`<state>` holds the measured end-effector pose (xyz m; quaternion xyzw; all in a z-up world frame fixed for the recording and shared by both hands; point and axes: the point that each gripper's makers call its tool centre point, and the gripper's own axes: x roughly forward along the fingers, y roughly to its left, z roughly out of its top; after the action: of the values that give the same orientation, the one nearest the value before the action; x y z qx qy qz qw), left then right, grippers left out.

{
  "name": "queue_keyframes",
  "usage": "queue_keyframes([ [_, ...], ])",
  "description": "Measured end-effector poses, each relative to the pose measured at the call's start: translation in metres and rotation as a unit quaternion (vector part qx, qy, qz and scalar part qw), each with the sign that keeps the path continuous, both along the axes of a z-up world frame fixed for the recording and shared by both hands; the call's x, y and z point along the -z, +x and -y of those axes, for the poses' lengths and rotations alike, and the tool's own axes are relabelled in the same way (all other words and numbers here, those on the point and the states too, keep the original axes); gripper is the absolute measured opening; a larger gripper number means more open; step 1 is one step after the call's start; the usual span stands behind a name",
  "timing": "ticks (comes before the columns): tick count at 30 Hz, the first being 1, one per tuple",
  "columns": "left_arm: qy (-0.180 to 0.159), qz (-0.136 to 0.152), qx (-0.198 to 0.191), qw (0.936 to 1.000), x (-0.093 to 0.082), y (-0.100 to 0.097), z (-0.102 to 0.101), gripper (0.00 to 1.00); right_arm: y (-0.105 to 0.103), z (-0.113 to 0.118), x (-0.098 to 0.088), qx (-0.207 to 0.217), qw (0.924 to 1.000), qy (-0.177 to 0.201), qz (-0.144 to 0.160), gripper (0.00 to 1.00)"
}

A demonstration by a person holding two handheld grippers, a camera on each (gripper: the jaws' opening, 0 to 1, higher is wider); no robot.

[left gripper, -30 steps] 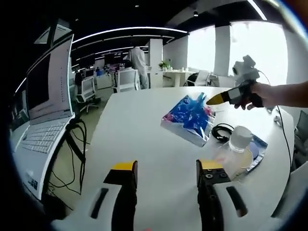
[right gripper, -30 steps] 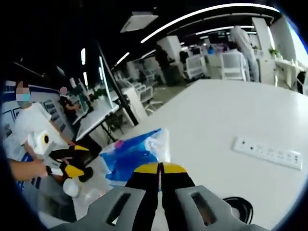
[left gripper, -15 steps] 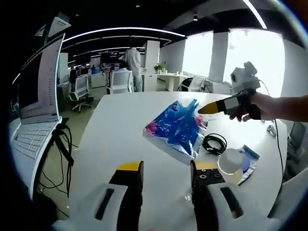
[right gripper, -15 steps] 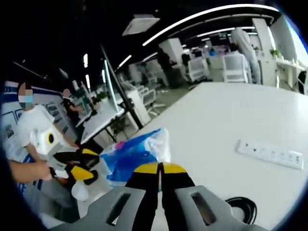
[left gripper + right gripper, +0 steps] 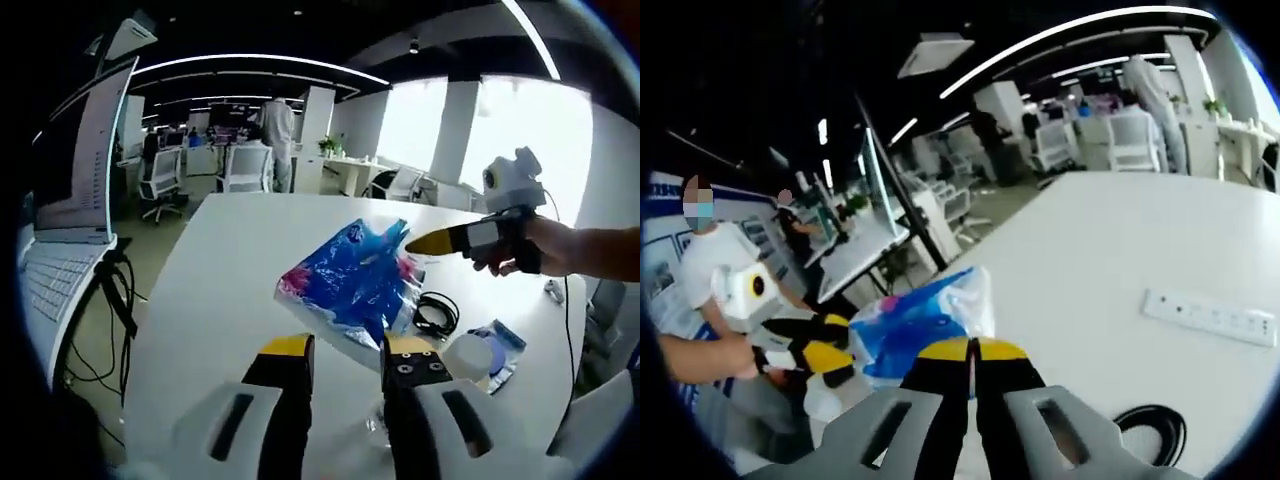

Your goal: Arrange the tabletop items into an orderly group along one side of the table until the central work area is clear of visible clutter.

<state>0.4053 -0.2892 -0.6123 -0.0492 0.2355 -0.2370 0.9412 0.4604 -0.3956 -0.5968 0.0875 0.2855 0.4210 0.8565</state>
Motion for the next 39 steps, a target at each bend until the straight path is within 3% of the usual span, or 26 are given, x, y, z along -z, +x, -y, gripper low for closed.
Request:
queue_keyframes([
  [21, -0.043, -0.029, -0.043, 0.9977, -0.004, 0.012, -0.005, 0.02, -0.005, 0.003, -0.007, -0.003, 1.0000, 0.009, -0.001, 0.00],
  [39, -0.053, -0.043, -0.044, 0.9967, -0.012, 0.016, 0.001, 0.00, -0.011, 0.014, -0.002, -0.013, 0.9997, -0.020, 0.009, 0.00],
])
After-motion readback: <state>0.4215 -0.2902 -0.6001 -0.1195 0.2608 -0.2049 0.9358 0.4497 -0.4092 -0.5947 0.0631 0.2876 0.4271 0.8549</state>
